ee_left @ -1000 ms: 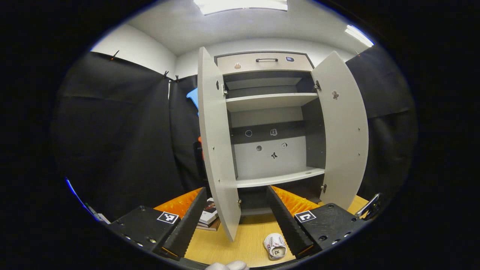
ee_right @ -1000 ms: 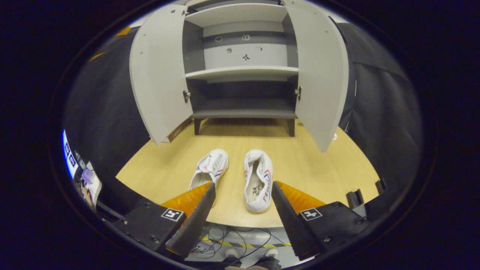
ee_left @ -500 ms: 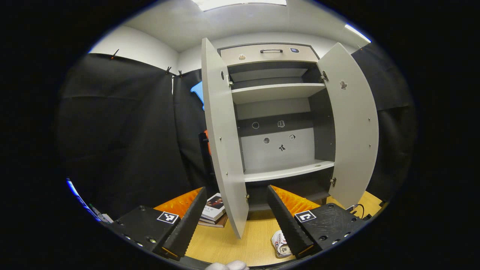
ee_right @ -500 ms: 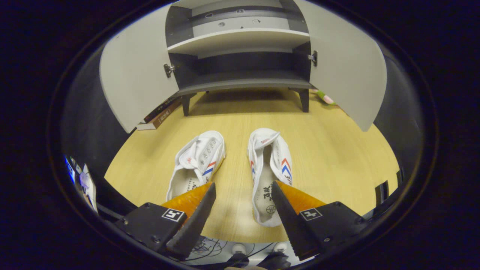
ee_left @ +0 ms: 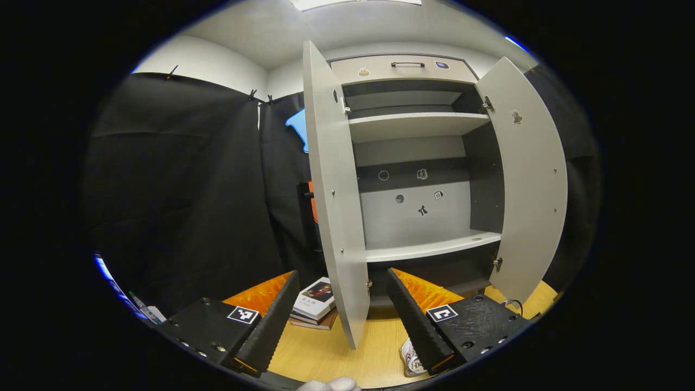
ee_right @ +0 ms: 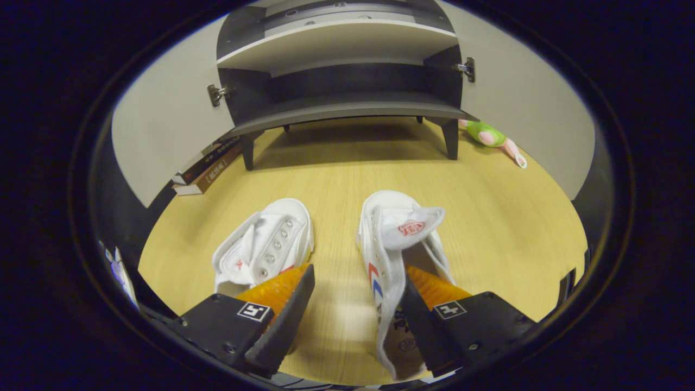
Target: Grab one shoe with the right hand and put it into the shoe cabinet, grab the other shoe with the left hand and put it into the shoe cabinet; then close the right door with the right hand and the left door with the left hand.
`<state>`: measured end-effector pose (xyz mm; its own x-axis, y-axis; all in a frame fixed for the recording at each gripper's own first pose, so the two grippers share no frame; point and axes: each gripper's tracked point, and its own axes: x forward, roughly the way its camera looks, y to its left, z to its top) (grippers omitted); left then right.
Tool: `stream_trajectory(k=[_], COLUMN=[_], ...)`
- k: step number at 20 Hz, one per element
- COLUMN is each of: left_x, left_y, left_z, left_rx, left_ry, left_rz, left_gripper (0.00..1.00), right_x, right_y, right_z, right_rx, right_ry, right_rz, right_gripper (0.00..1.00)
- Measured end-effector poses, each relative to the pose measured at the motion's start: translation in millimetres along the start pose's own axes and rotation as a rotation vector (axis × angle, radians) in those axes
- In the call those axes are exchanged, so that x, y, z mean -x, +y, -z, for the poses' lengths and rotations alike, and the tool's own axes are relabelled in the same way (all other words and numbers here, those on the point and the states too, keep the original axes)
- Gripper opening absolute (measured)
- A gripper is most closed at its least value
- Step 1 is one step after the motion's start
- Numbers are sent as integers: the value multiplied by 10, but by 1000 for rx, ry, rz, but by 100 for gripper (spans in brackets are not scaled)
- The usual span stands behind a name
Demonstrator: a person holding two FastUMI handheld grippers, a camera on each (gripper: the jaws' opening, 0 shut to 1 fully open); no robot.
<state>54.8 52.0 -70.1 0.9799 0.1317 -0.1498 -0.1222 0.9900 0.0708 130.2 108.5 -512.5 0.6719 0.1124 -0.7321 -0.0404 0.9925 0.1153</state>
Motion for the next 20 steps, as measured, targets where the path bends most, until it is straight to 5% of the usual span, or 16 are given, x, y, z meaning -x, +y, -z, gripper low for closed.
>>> stream_trajectory(k=[5, 8, 10, 14, 20], left_x=[-104, -139, -146, -127, -53], left_y=[-79, -88, -84, -85, -109], left_z=[120, 147, 168, 190, 235], left_rx=[-14, -8, -4, -6, 2], left_ry=[18, 26, 29, 34, 40], left_rz=[20, 28, 29, 34, 54], left_gripper=[96, 96, 96, 96, 96], right_x=[-131, -169, -153, -133, 195], right_y=[-56, -129, -146, -172, -133], right_z=[-36, -56, -48, -133, -452], right_rx=[-4, -33, -20, -3, 24], right_ry=[-7, -34, -32, -45, -106], right_rz=[4, 9, -5, -17, -15], right_gripper=[76, 29, 17, 7, 6])
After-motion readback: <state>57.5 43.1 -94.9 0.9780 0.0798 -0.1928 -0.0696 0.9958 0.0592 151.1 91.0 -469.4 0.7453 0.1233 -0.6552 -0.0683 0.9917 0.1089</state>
